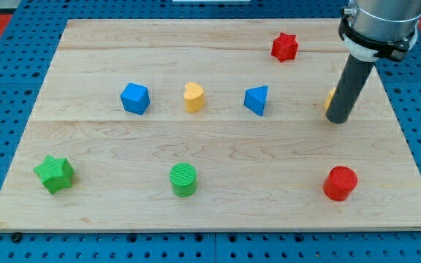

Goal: Move the red circle right to the green circle

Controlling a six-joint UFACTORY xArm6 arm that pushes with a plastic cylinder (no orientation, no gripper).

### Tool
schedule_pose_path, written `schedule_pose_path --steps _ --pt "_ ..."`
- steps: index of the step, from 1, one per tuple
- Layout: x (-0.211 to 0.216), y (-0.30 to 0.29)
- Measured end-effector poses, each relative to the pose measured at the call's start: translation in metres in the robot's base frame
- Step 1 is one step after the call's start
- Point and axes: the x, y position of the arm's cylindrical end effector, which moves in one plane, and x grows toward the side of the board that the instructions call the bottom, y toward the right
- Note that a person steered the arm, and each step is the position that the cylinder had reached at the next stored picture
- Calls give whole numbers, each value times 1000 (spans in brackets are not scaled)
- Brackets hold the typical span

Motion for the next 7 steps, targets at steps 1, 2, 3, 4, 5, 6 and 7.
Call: schedule_pose_path --steps 1,2,3,4,5,6,7 --pt "31 1" --pt "55 40" --pt "105 26" --pt "119 -55" --pt "100 -115" --pt "89 -144" --pt "94 -121"
